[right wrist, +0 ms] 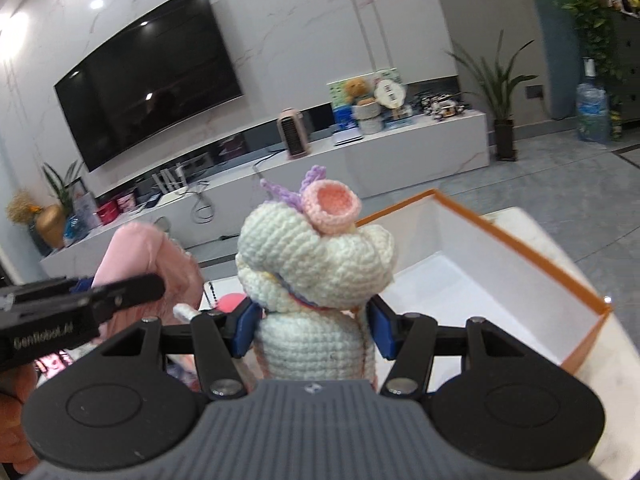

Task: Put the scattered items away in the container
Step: 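Carry the bunny and pink pouch over the orange box with both tools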

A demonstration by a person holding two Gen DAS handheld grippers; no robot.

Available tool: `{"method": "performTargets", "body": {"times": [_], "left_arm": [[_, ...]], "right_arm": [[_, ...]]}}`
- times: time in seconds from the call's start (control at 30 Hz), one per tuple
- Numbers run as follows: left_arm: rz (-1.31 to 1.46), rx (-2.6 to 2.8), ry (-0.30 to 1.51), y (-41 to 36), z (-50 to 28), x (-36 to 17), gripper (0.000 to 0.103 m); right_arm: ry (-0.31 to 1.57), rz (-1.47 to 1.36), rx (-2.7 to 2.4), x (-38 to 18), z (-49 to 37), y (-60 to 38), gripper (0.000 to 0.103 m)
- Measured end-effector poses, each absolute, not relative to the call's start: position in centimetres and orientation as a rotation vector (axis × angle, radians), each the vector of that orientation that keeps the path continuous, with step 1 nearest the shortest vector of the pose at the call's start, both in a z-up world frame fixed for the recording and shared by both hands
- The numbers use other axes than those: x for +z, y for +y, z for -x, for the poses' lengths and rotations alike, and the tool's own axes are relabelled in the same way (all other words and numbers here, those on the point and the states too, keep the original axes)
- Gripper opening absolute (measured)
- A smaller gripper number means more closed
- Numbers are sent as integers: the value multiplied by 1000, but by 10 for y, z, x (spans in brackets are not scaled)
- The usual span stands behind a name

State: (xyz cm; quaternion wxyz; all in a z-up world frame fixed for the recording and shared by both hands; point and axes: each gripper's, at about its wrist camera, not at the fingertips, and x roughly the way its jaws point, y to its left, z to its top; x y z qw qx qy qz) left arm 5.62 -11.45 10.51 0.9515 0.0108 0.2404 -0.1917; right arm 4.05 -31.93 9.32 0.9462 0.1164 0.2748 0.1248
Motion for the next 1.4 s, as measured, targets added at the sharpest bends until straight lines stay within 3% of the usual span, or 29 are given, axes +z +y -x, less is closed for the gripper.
{"method": "performTargets", "body": {"times": [0.23,0.53,1.13,1.3,1.37,1.4], "left_arm": [[8,-483,405,-161,-69,110,38],[68,-538,430,-192,-96,84,38],[174,-632,689,-214,-137,13,39],[195,-582,723,-204,-144,10,44],[215,-572,723,-200,-146,9,50],[232,-571,721,-197,-146,8,62]], "right_arm": [[573,-230,121,92,-48,-356,60],[609,-239,21,80,-54,-396,60],[715,-154,-65,53,-74,-413,59],[701,-149,-81,55,-71,-412,70],[682,-148,-91,57,-69,-413,74],[672,-149,-95,58,-68,-413,74]]}}
